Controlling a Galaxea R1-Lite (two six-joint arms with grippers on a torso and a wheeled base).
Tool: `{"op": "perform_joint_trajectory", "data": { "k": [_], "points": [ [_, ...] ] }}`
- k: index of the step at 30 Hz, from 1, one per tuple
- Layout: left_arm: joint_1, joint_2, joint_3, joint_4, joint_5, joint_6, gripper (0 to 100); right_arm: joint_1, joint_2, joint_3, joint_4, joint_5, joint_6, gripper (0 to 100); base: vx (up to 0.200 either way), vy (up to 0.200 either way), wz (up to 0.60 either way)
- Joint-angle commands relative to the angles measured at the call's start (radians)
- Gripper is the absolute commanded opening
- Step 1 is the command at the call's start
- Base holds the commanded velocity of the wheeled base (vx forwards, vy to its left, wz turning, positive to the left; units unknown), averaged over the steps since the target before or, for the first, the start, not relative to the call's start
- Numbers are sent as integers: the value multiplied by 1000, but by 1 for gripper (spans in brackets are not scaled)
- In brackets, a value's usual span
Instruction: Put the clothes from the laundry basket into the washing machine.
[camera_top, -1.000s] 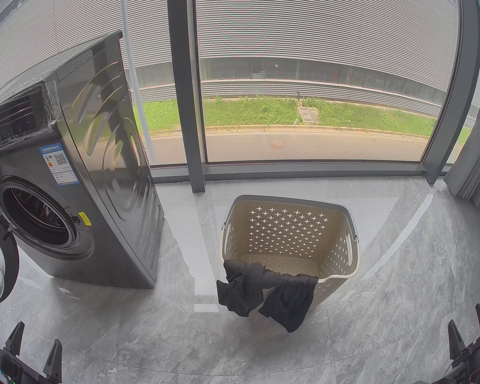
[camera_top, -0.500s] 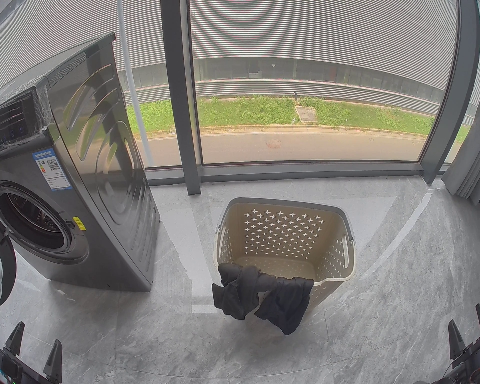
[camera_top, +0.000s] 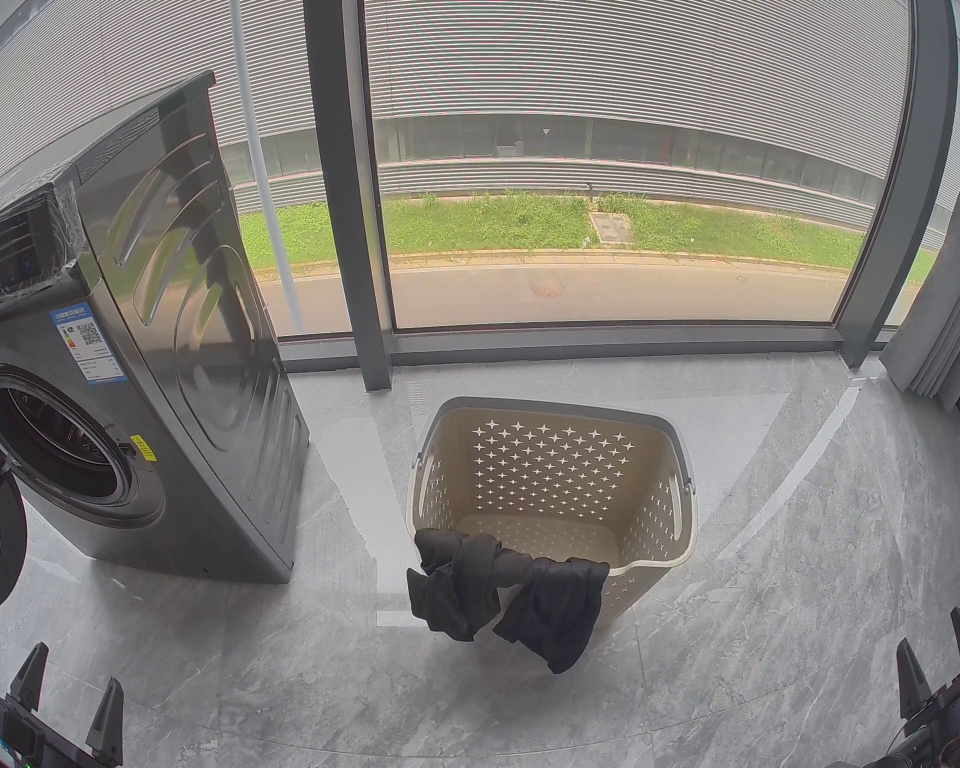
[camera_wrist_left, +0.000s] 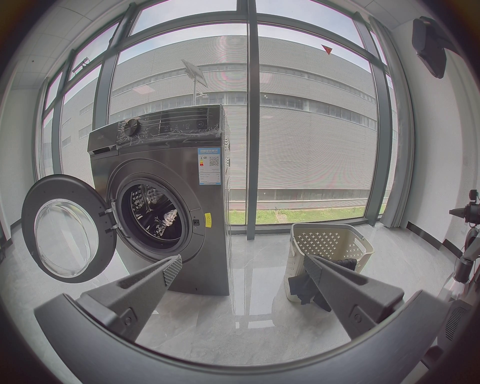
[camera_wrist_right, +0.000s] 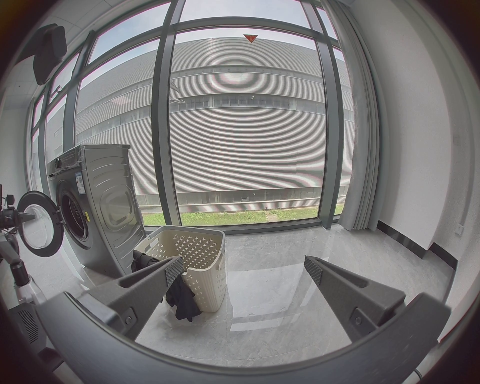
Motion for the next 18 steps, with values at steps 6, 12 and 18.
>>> {"op": "perform_joint_trajectory", "data": {
  "k": [6, 12, 18],
  "points": [
    [0, -16, 18, 0, -1, 2, 100, 15, 28, -216, -8, 33, 24, 100, 67, 0, 0],
    [0, -16, 18, 1, -2, 8, 100, 133, 312, -268, 33, 208, 48, 100, 133, 0, 0],
    [0, -16, 18, 0, -1, 4, 100, 275, 714, -301, -155, 270, 73, 100, 0, 0, 0]
  ]
}}
